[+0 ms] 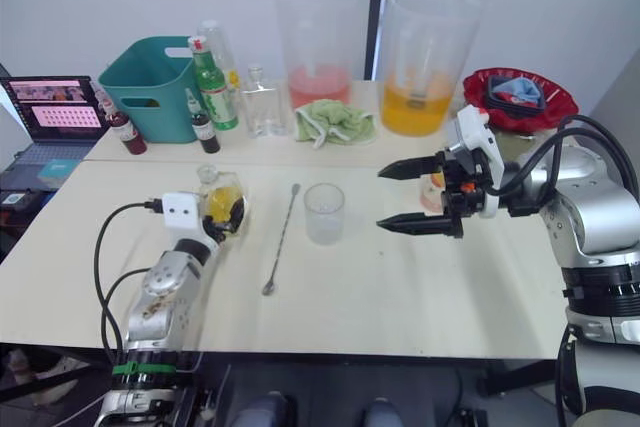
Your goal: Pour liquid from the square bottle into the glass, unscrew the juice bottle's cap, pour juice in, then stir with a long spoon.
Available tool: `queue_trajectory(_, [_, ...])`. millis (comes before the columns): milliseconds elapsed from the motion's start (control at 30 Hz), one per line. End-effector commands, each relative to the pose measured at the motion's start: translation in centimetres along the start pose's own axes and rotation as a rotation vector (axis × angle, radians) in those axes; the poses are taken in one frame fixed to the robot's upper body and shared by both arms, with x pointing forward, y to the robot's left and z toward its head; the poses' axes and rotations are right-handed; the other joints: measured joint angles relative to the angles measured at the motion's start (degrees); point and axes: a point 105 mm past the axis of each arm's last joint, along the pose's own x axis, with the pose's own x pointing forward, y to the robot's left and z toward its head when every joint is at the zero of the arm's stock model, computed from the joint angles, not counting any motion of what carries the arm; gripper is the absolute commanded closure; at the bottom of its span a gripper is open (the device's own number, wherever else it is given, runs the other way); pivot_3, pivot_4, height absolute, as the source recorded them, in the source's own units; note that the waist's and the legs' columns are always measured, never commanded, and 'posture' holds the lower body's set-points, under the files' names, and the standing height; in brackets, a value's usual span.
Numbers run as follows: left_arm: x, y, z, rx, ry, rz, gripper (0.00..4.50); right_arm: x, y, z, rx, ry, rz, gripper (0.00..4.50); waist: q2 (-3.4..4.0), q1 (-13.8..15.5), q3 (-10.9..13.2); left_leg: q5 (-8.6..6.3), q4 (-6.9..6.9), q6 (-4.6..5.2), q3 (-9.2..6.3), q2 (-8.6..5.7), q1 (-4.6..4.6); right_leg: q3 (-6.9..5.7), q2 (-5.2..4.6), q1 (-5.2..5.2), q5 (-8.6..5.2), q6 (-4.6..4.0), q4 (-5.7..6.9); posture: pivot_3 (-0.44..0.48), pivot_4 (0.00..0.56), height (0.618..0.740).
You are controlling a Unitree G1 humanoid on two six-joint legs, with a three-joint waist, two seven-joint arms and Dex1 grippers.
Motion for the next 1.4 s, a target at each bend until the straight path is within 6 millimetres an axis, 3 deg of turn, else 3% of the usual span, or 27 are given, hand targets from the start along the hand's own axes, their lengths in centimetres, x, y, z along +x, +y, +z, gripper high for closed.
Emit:
queue_trajectory(33, [0.0, -0.7, 2.0, 0.029, -0.068, -0.031, 1.72, -0.3, 0.4, 1.2, -0.048, -0.020, 0.000, 0.00, 0.00, 0.00, 0.00, 0.00, 0.00, 0.00, 0.00, 0.00, 0.00, 0.00, 0.00, 0.00, 0.00, 0.00, 0.00, 0.000, 0.150, 0.740])
queue_trajectory(133, [-0.6, -0.8, 2.8, 0.046, -0.081, -0.048, 1.72, -0.3, 0.5, 1.7, -0.052, -0.034, -0.001, 0.00, -0.04, 0.00, 0.02, 0.00, 0.00, 0.00, -0.04, 0.00, -0.03, 0.00, 0.00, -0.01, 0.00, 0.00, 0.00, 0.000, 0.150, 0.740])
queue_trajectory(267, [-1.7, 0.4, 4.1, 0.094, -0.118, -0.046, 1.72, 0.1, 0.6, 2.0, -0.051, -0.039, 0.016, 0.00, -0.09, -0.17, 0.06, 0.00, -0.02, 0.00, -0.10, 0.01, -0.04, 0.00, 0.00, -0.05, 0.00, 0.00, 0.00, 0.000, 0.150, 0.740])
queue_trajectory(333, [-2.5, 0.3, 5.2, 0.111, -0.157, -0.118, 1.72, 0.2, 0.6, 1.9, -0.045, -0.038, 0.027, 0.00, -0.13, -0.18, 0.08, 0.00, -0.03, 0.00, -0.13, 0.02, -0.04, 0.02, 0.01, -0.07, 0.01, 0.00, 0.00, 0.000, 0.150, 0.740])
queue_trajectory(667, [-7.4, -5.5, 5.8, 0.148, -0.093, -0.856, 1.72, 0.4, 1.8, 1.7, 0.020, -0.058, 0.065, 0.00, -0.19, -0.01, 0.12, 0.00, -0.04, 0.00, -0.12, 0.03, -0.12, -0.06, -0.04, -0.07, 0.01, -0.01, -0.07, 0.000, 0.150, 0.740])
queue_trajectory(900, [-8.0, -9.9, 6.7, 0.136, -0.079, -1.198, 1.72, -0.1, 2.5, 1.0, 0.050, -0.052, -0.004, 0.00, -0.20, -0.15, 0.13, 0.00, 0.00, 0.01, -0.07, 0.03, -0.14, -0.09, 0.00, -0.07, 0.01, -0.01, -0.05, 0.000, 0.150, 0.740])
queue_trajectory(1100, [-6.9, -12.4, 5.2, 0.173, -0.044, -1.372, 1.72, -1.5, 3.5, 1.2, 0.057, -0.041, -0.094, 0.00, -0.20, -0.14, 0.13, 0.00, -0.01, 0.02, -0.02, 0.03, -0.14, -0.10, 0.03, -0.06, 0.01, -0.01, -0.02, 0.000, 0.150, 0.740])
queue_trajectory(1233, [-5.7, -12.8, 3.4, 0.239, -0.051, -1.382, 1.72, -2.1, 4.2, 0.8, 0.081, -0.031, -0.142, 0.00, -0.21, -0.22, 0.13, 0.01, 0.01, 0.02, 0.06, 0.03, -0.14, -0.11, 0.04, -0.04, 0.01, -0.01, -0.04, 0.000, 0.150, 0.740])
queue_trajectory(1400, [-6.2, -12.4, 1.1, 0.225, -0.012, -1.444, 1.72, -2.6, 5.2, 0.9, 0.105, -0.037, -0.173, 0.00, -0.21, -0.49, 0.13, 0.01, 0.01, 0.03, 0.03, 0.04, -0.17, -0.10, 0.07, -0.07, 0.01, -0.01, -0.02, 0.000, 0.150, 0.740])
